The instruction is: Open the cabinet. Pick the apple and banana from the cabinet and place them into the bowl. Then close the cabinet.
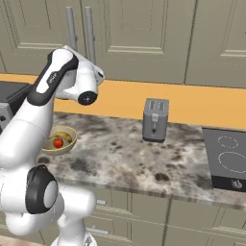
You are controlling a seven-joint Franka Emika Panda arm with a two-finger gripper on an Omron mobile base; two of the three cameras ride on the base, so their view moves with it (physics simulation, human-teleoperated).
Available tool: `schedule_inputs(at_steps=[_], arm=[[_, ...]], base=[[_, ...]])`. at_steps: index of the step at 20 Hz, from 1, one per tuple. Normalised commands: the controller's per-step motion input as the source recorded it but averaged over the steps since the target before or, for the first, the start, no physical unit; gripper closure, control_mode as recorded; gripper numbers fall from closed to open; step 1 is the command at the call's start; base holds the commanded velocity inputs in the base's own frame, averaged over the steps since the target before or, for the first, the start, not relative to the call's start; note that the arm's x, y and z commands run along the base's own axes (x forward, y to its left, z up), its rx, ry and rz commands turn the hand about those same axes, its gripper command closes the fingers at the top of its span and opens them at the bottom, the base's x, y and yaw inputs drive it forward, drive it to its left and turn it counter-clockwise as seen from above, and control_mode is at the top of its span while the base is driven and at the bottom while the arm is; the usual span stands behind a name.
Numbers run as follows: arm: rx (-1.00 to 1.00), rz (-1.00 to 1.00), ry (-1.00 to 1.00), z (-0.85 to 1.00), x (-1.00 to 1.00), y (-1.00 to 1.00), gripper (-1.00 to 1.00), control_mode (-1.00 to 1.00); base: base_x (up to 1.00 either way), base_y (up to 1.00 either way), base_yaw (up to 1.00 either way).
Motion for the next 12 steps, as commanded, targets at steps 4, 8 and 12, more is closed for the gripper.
schedule_inputs(at_steps=[4,8,12], arm=[[0.27,0.05,0.11,-0.55,1.00,0.01,-1.00,-1.00],[0.24,0.09,0.10,-0.64,1.00,0.11,-1.00,-1.00],[0.07,0.11,0.05,-0.62,1.00,0.02,-1.00,-1.00]], base=[[0.00,0.00,0.00],[0.00,0.00,0.00],[0.00,0.00,0.00]])
